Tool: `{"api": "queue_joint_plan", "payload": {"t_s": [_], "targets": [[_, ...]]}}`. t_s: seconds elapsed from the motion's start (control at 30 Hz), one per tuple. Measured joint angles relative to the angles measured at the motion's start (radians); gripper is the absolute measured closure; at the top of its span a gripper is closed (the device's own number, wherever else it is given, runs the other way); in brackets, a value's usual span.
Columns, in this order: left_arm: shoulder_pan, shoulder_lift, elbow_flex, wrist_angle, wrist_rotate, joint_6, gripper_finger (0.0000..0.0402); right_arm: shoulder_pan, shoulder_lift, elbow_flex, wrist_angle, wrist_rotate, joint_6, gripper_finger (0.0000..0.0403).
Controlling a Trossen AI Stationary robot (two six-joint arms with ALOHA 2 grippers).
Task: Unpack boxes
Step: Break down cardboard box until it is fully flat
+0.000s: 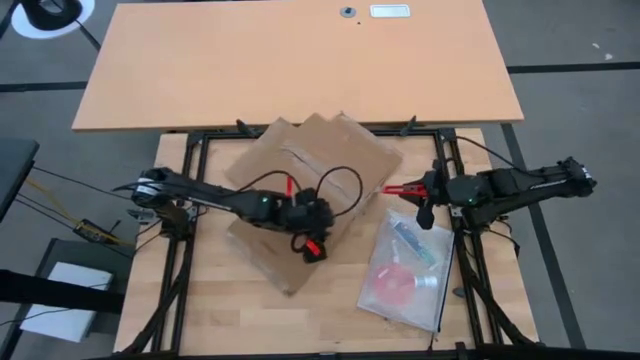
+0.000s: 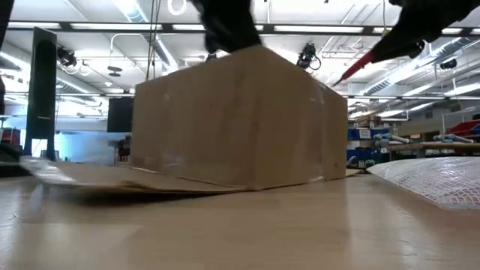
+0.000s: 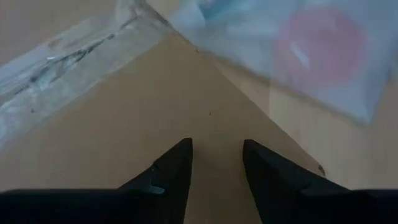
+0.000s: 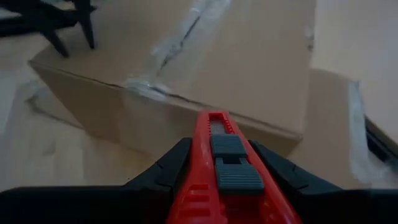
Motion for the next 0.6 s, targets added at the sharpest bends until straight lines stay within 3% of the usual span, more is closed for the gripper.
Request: {"api": "queue_joint_plan", "payload": {"t_s": [0.27,0.4,0.6], "targets": [[0.106,0.072,0.003,0.199,0.017,0.001,0.0246,0.002,0.001,0.042,-0.047,0.037,-0.022,0.0270],[0.172,0.063,0.037,0.154,-0.013,-0.027,0.0246,-0.002,-0.010,0.068,-0.077,0.112,-0.048,0.0270],[0.179,0.044,0.158,0.061,0.100,0.002,0.0246,-0.016,-0.007,0.044,-0.077,0.173,-0.048,0.0270]]}}
